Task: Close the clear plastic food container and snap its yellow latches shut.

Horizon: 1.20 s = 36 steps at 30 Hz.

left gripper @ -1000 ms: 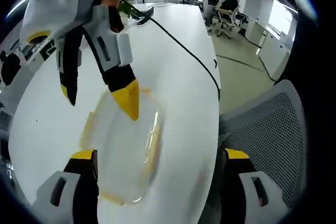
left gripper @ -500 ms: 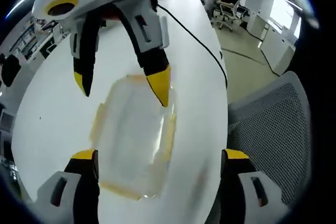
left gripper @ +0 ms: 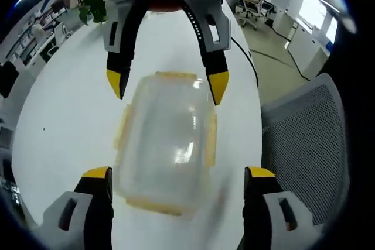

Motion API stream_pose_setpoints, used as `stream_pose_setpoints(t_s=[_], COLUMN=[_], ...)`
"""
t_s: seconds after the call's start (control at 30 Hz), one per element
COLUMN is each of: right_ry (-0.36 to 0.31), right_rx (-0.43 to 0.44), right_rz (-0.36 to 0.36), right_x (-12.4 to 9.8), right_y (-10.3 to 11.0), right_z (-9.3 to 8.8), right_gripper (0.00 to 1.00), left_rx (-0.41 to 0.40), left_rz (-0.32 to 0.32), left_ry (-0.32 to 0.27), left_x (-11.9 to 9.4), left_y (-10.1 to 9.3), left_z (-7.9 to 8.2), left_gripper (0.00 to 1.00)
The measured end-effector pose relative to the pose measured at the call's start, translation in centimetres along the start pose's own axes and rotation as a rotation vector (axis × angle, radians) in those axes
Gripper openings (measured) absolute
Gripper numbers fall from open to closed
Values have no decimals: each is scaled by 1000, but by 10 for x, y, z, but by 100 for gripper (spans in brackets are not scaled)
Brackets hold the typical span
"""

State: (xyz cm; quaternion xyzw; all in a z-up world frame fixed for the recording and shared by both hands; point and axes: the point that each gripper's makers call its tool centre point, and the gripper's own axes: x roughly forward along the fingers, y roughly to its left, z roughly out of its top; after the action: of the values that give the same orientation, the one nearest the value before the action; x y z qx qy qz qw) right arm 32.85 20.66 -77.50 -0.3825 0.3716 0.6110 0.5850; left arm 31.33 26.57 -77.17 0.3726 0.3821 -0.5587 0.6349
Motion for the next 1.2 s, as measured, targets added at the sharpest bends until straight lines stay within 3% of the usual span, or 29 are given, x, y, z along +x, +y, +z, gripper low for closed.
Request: stream_pose_setpoints(t_s=[0.4,0.73,0.9,1.07,1.2], right_ry=[42,71,66,88,66], right_rx=[-35,-43,-14,-3,9], right_rz=[-11,-12,-7,-19,-30], right_x=[7,13,13,15,15], right_y=[3,8,9,9,9], right_z=[-8,-13,-11,-11,-11], right_gripper=[80,78,78,78,77], left_rx=[83,95,120,118,120], left_rz=[-23,-29,-45,-30,-28], left_ry=[63,93,138,144,150], left_x=[10,19,27,27,28], left_y=[18,16,10,13,12], left_z=[-5,-5,-12,-12,-13], left_gripper=[91,90,83,83,82])
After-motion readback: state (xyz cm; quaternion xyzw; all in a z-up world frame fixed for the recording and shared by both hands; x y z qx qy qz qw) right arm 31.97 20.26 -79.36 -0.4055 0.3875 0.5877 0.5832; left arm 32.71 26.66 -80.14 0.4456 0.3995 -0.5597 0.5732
